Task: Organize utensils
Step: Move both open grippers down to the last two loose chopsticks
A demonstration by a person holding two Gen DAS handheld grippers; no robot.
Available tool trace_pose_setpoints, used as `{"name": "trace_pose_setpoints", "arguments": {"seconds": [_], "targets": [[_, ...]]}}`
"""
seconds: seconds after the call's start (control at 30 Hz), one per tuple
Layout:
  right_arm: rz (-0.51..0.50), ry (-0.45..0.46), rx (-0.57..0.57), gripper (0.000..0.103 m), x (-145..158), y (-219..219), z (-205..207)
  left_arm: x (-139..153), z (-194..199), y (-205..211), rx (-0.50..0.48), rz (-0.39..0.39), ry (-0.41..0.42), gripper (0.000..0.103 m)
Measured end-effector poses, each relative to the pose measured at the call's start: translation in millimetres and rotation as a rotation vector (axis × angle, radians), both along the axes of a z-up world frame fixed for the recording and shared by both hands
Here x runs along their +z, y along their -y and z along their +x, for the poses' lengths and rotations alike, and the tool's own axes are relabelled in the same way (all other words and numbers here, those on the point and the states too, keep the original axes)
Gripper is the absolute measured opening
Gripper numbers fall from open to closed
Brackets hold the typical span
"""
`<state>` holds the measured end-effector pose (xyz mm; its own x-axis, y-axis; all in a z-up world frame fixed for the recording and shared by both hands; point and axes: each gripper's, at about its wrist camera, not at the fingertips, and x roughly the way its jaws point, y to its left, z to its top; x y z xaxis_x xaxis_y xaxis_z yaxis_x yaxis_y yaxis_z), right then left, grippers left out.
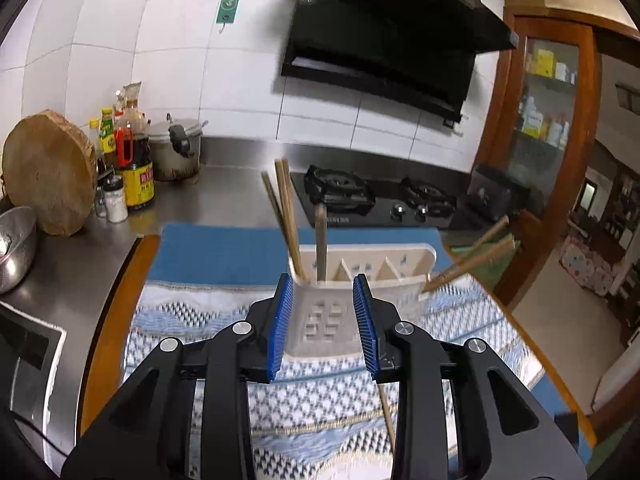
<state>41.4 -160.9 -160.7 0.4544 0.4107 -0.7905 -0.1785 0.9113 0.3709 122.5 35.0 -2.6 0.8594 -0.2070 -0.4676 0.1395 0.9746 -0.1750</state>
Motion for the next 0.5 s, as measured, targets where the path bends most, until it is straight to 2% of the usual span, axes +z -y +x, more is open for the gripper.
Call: {"name": "trace_pose_setpoints", "arguments": {"seconds": [0.2, 0.27, 0.5], "targets": [[-0.026, -0.033, -0.046, 0.017, -9, -10, 11, -23, -14, -7, -0.008, -0.001, -0.053, 0.032], [-0.054, -0.025, -0.049, 0.013, -8, -14, 12, -31, -18, -8, -0.014, 0.003, -0.073, 0.032], [-0.089, -0.013, -0.063, 0.011, -7, -3, 5, -63, -27, 4, -0.086, 0.022, -0.166, 0.032]]}}
